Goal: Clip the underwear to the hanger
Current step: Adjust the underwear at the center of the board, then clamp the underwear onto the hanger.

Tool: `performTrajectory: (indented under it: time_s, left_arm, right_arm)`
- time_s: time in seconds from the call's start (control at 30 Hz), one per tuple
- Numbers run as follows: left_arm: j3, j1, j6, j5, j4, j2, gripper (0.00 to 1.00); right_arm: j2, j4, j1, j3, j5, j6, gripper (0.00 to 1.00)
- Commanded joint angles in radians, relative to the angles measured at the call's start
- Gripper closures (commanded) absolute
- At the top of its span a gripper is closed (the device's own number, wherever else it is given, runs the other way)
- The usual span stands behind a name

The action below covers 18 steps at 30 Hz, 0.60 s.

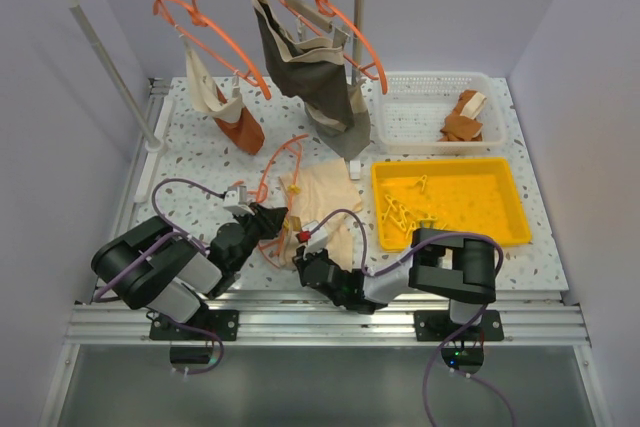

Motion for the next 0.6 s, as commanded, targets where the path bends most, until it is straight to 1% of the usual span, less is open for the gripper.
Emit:
performTrajectory:
  time_s: [0.0,0.3,0.57]
  left_arm:
    - [-0.293,0.005,-0.008,-0.011,0.582,-0.018,1.00]
    - [-0.282,0.005,-0.021,0.015,0.582,-0.009,1.00]
    - [-0.325,0.005,0.000,-0.013,0.582,-0.078,1.00]
  right_arm:
    - [0.001,-0.213,0.009,-0.043,-0.042,0.031,1.00]
    - [0.024,-0.197,0.009,-0.018,-0.039,0.022,1.00]
    - [0.021,-0.206,0.009,-0.018,-0.036,0.025,1.00]
